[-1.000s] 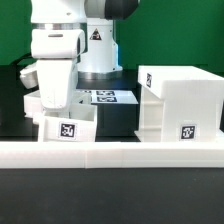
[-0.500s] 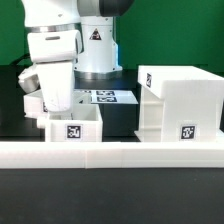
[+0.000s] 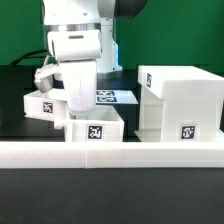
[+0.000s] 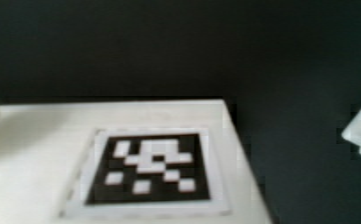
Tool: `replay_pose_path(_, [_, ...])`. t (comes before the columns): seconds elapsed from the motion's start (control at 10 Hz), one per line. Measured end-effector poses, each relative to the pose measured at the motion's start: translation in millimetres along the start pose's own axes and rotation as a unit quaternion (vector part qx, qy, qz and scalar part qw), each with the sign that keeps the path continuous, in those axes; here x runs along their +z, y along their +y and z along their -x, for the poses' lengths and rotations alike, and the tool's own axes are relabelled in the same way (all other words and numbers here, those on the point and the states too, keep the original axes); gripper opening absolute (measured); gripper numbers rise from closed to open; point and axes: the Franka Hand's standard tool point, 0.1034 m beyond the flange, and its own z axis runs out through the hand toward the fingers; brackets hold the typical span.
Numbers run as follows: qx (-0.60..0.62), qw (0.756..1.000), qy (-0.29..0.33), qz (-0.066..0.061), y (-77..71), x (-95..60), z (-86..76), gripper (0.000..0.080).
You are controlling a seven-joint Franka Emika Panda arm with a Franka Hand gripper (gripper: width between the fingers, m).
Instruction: Assemble drawer
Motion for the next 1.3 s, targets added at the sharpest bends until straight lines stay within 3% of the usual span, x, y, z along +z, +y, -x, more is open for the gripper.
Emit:
replay_pose_path(0.3, [-0.007,1.0,0.001,0.006,7.1,3.5,-12.6,0.0041])
replay_pose_path(0.5, [-0.016,1.0,0.003,-0.012,9.7,3.5,-23.1,0.0041])
replay_pose_path(0.8, [-0.014,1.0,0.003,-0.008,8.6,3.4,-20.1,0.0041])
replay_pose_path(0.9, [-0.013,1.0,0.005,-0.028,4.8,4.5,-21.1,0.0041])
replay_pose_path(1.3, [-0.007,1.0,0.007,-0.029,4.7,6.7,-24.0,0.0041])
